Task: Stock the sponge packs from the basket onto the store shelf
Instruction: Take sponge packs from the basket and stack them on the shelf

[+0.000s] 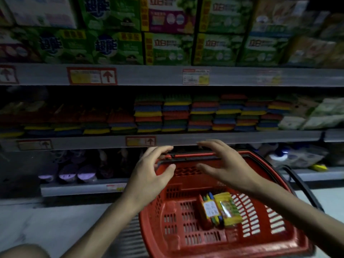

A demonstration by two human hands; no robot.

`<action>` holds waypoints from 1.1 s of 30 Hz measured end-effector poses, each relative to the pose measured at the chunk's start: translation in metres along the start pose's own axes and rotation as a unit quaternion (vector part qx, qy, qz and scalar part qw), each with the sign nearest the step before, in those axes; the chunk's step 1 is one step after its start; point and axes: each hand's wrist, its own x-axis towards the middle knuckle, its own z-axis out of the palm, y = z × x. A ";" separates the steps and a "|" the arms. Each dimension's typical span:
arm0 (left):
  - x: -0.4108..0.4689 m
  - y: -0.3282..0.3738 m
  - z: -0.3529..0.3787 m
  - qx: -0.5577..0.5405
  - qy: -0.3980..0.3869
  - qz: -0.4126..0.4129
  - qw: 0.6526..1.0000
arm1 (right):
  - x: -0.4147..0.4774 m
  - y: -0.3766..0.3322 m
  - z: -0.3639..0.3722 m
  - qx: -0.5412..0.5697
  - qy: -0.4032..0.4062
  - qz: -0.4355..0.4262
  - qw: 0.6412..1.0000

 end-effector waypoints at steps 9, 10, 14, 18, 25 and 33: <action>-0.026 -0.009 0.084 0.205 -0.152 0.095 0.962 | -0.097 0.105 -0.012 -0.222 -0.259 0.078 0.937; -0.029 -0.013 0.094 0.229 -0.169 0.096 0.954 | -0.103 0.113 -0.008 -0.230 -0.283 0.094 0.926; -0.037 -0.035 0.131 0.309 -0.253 0.085 0.913 | -0.114 0.140 0.006 -0.262 -0.332 0.132 0.897; -0.030 -0.060 0.165 0.390 -0.348 0.061 0.850 | -0.122 0.155 0.007 -0.270 -0.329 0.138 0.894; 0.002 -0.080 0.245 0.560 -0.438 0.162 0.684 | -0.123 0.170 0.013 -0.276 -0.347 0.135 0.886; 0.018 -0.096 0.312 0.615 -0.475 0.205 0.595 | -0.104 0.170 0.019 -0.280 -0.348 0.119 0.887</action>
